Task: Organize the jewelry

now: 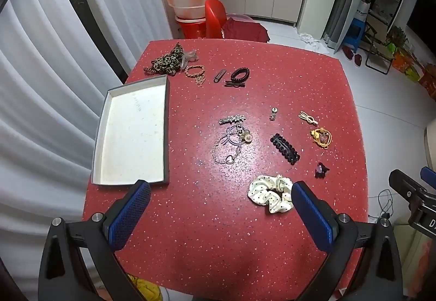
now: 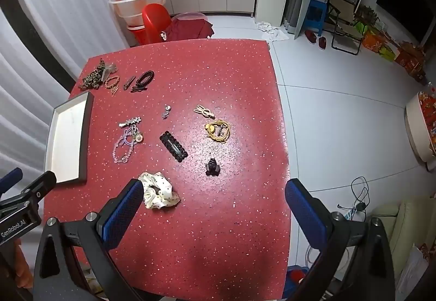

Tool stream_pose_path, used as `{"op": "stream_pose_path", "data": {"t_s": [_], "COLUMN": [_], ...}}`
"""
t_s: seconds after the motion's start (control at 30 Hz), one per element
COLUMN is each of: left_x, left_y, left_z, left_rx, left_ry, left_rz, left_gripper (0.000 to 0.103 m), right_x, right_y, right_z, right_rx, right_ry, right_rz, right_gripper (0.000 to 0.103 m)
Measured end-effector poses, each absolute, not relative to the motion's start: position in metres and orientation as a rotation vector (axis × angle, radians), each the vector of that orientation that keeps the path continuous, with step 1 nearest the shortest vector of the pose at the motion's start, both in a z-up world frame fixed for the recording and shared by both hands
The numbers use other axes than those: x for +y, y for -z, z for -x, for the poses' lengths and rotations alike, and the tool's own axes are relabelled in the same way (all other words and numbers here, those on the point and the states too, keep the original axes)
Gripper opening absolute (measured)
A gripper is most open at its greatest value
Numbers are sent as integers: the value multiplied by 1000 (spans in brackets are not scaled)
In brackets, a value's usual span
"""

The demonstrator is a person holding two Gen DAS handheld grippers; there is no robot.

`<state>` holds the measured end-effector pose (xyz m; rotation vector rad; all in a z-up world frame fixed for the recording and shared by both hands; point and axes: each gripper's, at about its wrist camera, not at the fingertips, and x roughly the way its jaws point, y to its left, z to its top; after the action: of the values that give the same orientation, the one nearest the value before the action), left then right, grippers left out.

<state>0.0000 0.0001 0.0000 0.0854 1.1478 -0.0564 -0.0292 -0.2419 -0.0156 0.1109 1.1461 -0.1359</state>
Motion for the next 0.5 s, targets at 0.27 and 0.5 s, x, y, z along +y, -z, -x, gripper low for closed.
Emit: {"op": "stream_pose_path", "data": {"t_s": [0.27,0.5], "left_x": [0,0], "left_y": [0,-2], "left_z": [1,2], "left_rx": [1147,1147], "left_ry": [53,52], "left_rz": [-83,-83], "left_gripper": [103,103], "right_x": [-242,-242], "right_y": [15,16], "right_z": [28,28], "right_rx": [1146,1148], "right_ry": [137,135], "right_rz": [-110,-110], "right_gripper": [103,103]}}
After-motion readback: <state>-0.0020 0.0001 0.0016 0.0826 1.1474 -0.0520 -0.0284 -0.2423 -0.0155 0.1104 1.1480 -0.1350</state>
